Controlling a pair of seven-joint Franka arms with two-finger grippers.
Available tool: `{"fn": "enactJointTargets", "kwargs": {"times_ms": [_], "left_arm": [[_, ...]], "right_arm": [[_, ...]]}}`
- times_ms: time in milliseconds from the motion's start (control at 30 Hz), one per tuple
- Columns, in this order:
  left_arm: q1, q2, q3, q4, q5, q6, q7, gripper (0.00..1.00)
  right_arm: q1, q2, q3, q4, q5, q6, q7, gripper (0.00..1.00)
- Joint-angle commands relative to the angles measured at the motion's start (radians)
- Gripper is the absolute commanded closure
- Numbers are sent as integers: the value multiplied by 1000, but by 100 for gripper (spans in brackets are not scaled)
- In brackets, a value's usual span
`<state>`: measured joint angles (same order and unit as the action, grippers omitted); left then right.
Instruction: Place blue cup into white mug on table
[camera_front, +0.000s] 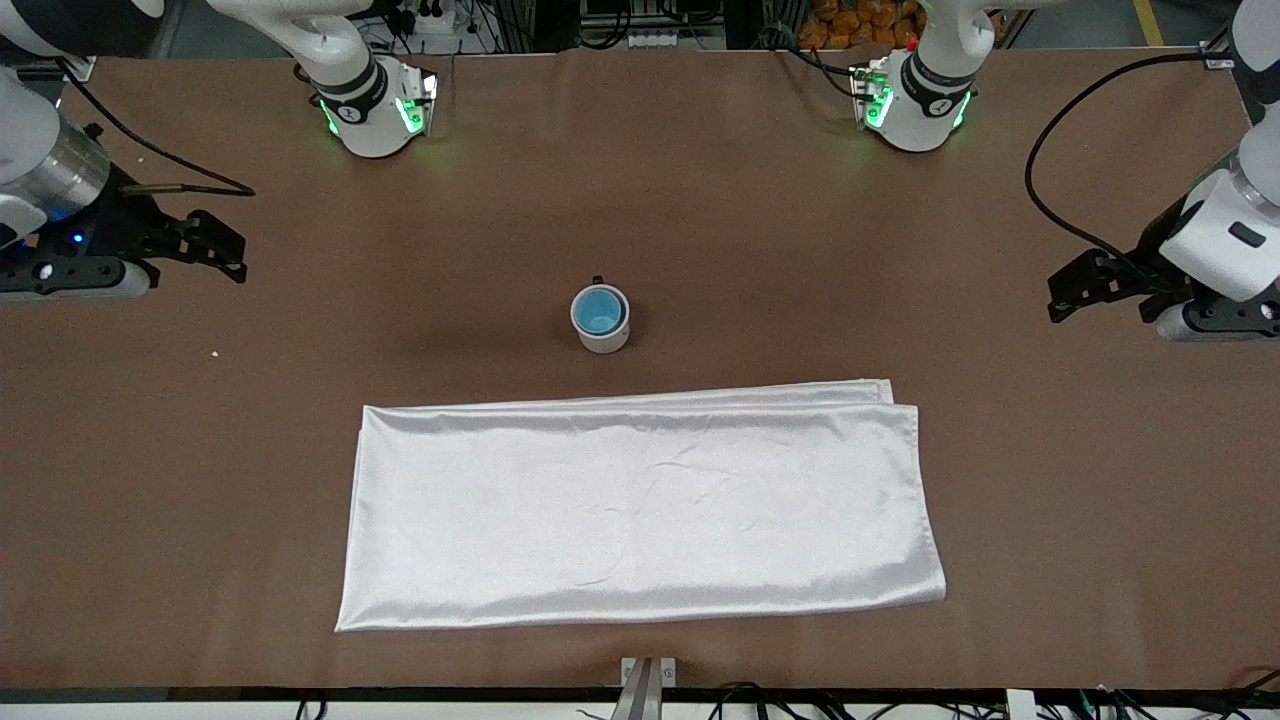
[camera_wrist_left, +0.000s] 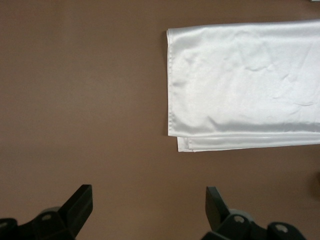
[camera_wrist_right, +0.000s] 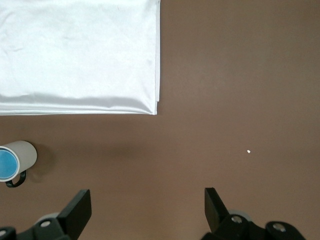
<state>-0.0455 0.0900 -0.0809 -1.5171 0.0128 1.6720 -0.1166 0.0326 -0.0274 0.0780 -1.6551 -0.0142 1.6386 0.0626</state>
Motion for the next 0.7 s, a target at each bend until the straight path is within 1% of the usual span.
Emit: {"fn": "enactJointTargets", "kwargs": {"times_ms": [0, 200, 667], "left_arm": [[-10, -44, 15, -44, -24, -5, 2, 0], [-10, -65, 15, -72, -24, -3, 2, 0], [-10, -59, 15, -64, -13, -3, 2, 0]], "right_arm": [[-23, -8, 5, 28, 20, -2, 0, 0], [-31, -5, 5, 48, 17, -11, -9, 0], [-39, -5, 5, 49, 10, -11, -15, 0]]}}
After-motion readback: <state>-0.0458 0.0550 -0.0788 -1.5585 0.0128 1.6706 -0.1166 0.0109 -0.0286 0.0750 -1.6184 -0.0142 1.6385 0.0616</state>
